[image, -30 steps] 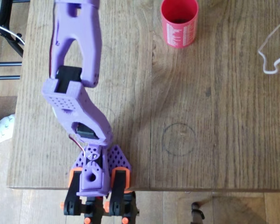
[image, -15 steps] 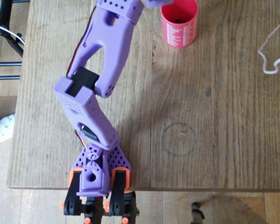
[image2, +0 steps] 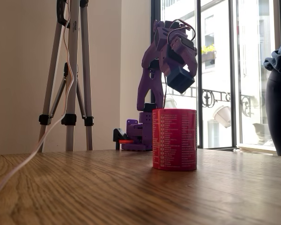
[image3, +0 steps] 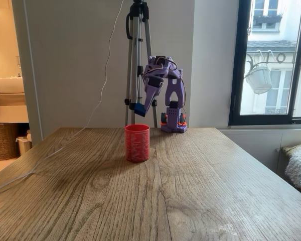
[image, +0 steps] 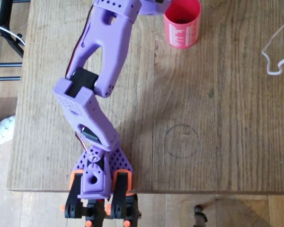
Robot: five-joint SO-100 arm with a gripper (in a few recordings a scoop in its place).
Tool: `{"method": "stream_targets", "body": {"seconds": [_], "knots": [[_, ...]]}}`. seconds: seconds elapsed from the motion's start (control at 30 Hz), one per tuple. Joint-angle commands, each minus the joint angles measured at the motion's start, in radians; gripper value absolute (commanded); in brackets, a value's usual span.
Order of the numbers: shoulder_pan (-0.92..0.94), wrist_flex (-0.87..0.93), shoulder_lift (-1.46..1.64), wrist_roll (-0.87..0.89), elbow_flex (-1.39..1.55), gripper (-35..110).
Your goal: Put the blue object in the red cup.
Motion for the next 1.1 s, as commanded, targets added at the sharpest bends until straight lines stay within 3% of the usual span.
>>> {"method": "stream_targets", "body": {"seconds": [0.0, 0.17, 0.47, 0.53, 0.6, 1.07], "knots": [[0.003, 0.038, 0.107, -0.021, -0.006, 37], [0.003, 0.057, 0.112, -0.043, 0.003, 49], [-0.002, 0.066, 0.112, -0.071, 0.014, 48], [0.000, 0.061, 0.112, -0.071, 0.015, 41], [0.000, 0.048, 0.112, -0.078, 0.014, 1], [0.006, -0.012, 0.124, -0.098, 0.026, 1]]}}
